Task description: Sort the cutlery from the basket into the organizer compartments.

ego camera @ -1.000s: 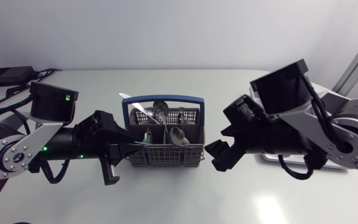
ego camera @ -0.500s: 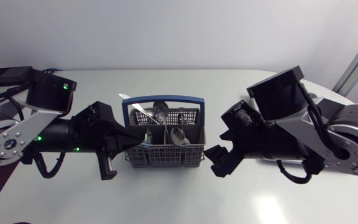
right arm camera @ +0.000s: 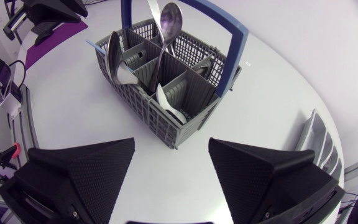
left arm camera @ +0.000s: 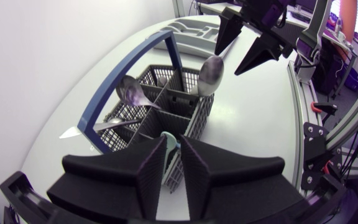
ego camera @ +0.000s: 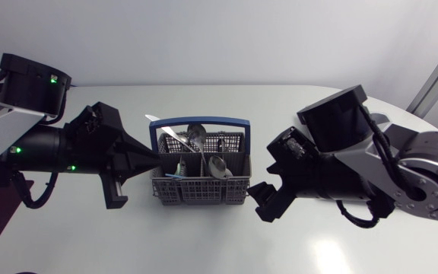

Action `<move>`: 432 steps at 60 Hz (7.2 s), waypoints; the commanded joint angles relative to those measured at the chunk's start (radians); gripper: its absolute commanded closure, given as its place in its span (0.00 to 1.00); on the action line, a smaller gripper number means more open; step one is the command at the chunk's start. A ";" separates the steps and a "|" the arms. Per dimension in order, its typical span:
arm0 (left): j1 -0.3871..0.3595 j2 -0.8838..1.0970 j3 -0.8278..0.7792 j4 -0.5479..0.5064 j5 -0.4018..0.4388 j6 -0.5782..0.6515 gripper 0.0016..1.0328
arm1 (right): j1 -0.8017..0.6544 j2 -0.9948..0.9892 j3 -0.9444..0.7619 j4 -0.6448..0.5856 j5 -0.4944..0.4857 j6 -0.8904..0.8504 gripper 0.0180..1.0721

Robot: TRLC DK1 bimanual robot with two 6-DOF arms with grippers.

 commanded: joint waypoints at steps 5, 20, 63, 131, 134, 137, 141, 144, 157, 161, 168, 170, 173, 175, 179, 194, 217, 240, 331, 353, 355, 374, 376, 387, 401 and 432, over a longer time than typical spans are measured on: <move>-0.057 0.037 0.022 -0.076 -0.093 0.036 0.74 | 0.011 0.006 -0.029 0.012 0.008 -0.009 0.18; -0.117 0.049 0.026 -0.086 -0.168 0.036 0.69 | 0.023 0.006 -0.031 0.010 0.017 -0.012 0.17; -0.190 0.138 0.052 -0.018 -0.267 0.020 0.78 | 0.020 -0.007 -0.054 0.010 0.019 -0.031 0.17; -0.242 0.106 0.282 -0.268 -0.303 -0.004 0.97 | 0.023 -0.035 -0.068 0.012 0.022 -0.048 0.17; -0.250 0.093 0.308 -0.305 -0.305 -0.006 0.97 | 0.026 -0.044 -0.065 0.012 0.020 -0.049 0.17; -0.255 0.080 0.331 -0.340 -0.306 -0.006 0.97 | 0.031 -0.050 -0.060 0.009 0.019 -0.049 0.17; -0.264 0.052 0.361 -0.383 -0.317 -0.006 0.97 | 0.041 -0.063 -0.054 0.004 0.016 -0.049 0.17; -0.272 0.031 0.386 -0.416 -0.322 -0.012 0.97 | 0.051 -0.075 -0.048 0.003 0.016 -0.051 0.17; -0.311 -0.038 0.449 -0.481 -0.316 -0.084 0.97 | 0.087 -0.132 -0.019 0.027 0.040 -0.061 0.17; -0.311 -0.049 0.444 -0.480 -0.286 -0.110 0.97 | 0.107 -0.152 -0.005 0.029 0.045 -0.084 0.17; -0.293 -0.063 0.407 -0.446 -0.224 -0.167 0.97 | 0.176 -0.169 0.024 -0.002 0.043 -0.130 0.17; -0.284 -0.065 0.391 -0.431 -0.202 -0.181 0.97 | 0.189 -0.169 0.032 0.004 0.045 -0.134 0.17; -0.276 -0.066 0.361 -0.391 -0.168 -0.210 0.97 | 0.201 -0.167 0.043 0.015 0.046 -0.135 0.17; -0.273 -0.066 0.348 -0.371 -0.145 -0.227 0.97 | 0.205 -0.167 0.047 0.022 0.046 -0.138 0.17; -0.270 -0.066 0.318 -0.336 -0.124 -0.245 0.97 | 0.213 -0.167 0.060 0.024 0.046 -0.147 0.17; -0.245 -0.137 0.378 -0.353 -0.122 -0.253 0.97 | 0.222 -0.170 0.067 0.039 0.046 -0.170 0.17; -0.334 -0.167 0.458 -0.405 -0.121 -0.331 0.97 | 0.247 -0.314 0.050 0.007 0.059 -0.201 0.17; -0.362 -0.055 0.325 -0.279 -0.007 -0.371 0.97 | 0.247 -0.351 -0.003 0.018 0.045 -0.213 0.18; -0.107 -0.008 0.357 -0.101 0.146 -0.501 0.17 | 0.236 -0.386 -0.095 0.050 0.037 -0.169 0.95; 0.069 -0.098 0.320 -0.178 0.106 -0.374 0.12 | -0.103 -0.448 -0.118 0.021 0.056 -0.173 0.95; 0.067 -0.098 0.315 -0.198 0.086 -0.357 0.12 | -0.140 -0.445 -0.118 0.021 0.049 -0.173 0.95; -0.072 -0.103 0.254 -0.261 -0.175 -0.325 0.12 | -0.589 -0.176 -0.080 0.110 -0.047 -0.115 0.95; -0.078 -0.100 0.243 -0.261 -0.193 -0.325 0.12 | -0.618 -0.133 -0.072 0.125 -0.047 -0.106 0.95; -0.095 -0.052 0.219 -0.262 -0.219 -0.345 0.12 | -0.658 0.074 -0.016 0.187 0.014 -0.052 0.95; -0.183 0.029 0.211 -0.268 -0.305 -0.402 0.12 | -0.701 0.321 0.098 0.231 0.074 0.021 0.95; -0.195 0.251 0.335 -0.388 -0.329 -0.569 0.12 | -0.743 0.692 0.336 0.174 0.106 0.109 0.91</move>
